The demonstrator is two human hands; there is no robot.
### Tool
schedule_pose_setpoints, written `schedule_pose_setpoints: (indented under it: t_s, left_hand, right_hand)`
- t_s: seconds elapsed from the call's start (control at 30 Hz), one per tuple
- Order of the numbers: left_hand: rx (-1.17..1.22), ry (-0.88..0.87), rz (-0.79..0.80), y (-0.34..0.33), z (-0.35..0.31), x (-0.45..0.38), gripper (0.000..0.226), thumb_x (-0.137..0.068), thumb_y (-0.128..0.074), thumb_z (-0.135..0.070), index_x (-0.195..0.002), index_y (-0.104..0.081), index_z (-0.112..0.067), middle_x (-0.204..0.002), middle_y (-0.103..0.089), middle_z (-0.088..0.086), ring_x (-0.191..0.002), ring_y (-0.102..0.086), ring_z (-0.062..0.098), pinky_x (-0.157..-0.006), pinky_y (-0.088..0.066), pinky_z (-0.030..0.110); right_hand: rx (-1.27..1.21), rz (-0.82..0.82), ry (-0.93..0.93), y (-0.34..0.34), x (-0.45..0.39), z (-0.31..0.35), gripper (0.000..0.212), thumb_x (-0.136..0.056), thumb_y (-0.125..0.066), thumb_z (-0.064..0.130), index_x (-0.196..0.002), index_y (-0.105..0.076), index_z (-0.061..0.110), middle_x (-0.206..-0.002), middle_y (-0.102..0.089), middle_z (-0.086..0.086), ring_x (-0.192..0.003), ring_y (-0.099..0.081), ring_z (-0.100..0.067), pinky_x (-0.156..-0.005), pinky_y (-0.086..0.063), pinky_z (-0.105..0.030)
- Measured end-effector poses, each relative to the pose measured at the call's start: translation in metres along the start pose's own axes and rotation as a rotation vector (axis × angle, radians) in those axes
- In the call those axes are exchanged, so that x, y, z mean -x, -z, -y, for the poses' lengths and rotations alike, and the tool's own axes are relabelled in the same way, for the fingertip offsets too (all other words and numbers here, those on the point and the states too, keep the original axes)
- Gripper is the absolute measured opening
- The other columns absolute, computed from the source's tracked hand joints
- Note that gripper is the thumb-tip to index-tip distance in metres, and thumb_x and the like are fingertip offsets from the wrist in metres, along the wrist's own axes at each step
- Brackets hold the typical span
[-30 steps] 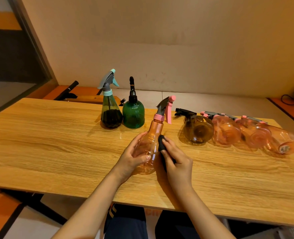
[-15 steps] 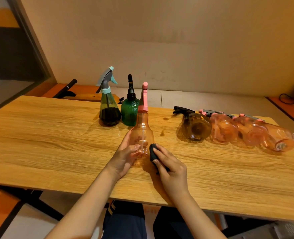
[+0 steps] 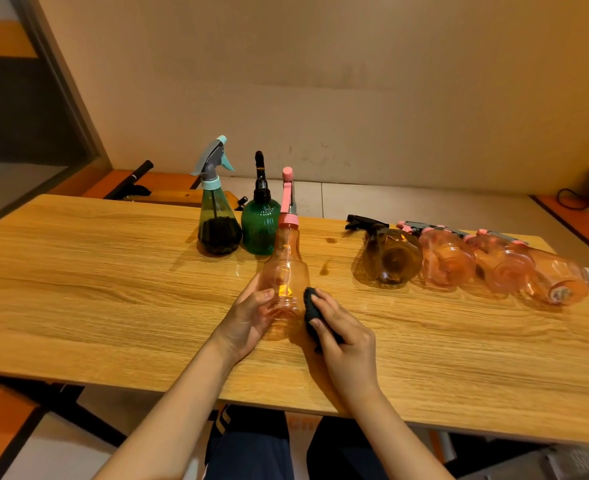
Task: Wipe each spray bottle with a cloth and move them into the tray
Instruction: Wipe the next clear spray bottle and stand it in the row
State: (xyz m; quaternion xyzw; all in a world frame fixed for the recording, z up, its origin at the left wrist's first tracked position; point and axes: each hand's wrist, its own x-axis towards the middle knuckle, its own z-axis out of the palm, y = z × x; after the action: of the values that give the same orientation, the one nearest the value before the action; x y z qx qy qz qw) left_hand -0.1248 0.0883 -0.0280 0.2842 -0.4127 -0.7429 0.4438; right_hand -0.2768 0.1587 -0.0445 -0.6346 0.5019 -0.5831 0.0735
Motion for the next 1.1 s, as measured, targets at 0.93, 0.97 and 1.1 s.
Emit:
schedule_pose_setpoints:
  t_s: [0.93,0.97,1.1]
  left_hand:
    - [-0.257,-0.012,0.016,-0.002,0.004,-0.001,0.102,-0.053,-0.087,-0.031,-0.142,-0.038,-0.023,-0.129,-0.062,0.004,-0.121,-0.058,0.022,-0.084,-0.052,0.028]
    - [-0.266,-0.014,0.018,-0.002,0.004,-0.001,0.098,-0.056,-0.082,-0.028,-0.143,-0.037,-0.022,-0.13,-0.061,0.004,-0.121,-0.057,0.022,-0.084,-0.052,0.028]
    - [-0.309,-0.027,0.046,0.0,0.006,-0.001,0.092,-0.061,-0.077,-0.025,-0.144,-0.037,-0.021,-0.134,-0.058,0.006,-0.122,-0.056,0.021,-0.085,-0.051,0.029]
  right_hand:
    - [0.036,0.003,0.065,0.0,-0.003,-0.002,0.034,-0.083,-0.061,0.01,-0.116,-0.062,0.006,-0.121,-0.058,-0.001,-0.115,-0.054,-0.01,-0.1,-0.04,-0.019]
    - [0.034,0.002,0.062,0.0,-0.004,-0.002,0.033,-0.083,-0.059,0.012,-0.116,-0.062,0.006,-0.121,-0.058,-0.001,-0.115,-0.054,-0.009,-0.1,-0.039,-0.017]
    - [0.041,-0.02,0.037,-0.001,-0.012,-0.003,0.038,-0.078,-0.063,0.0,-0.116,-0.062,0.005,-0.119,-0.059,0.0,-0.115,-0.052,-0.006,-0.1,-0.037,-0.013]
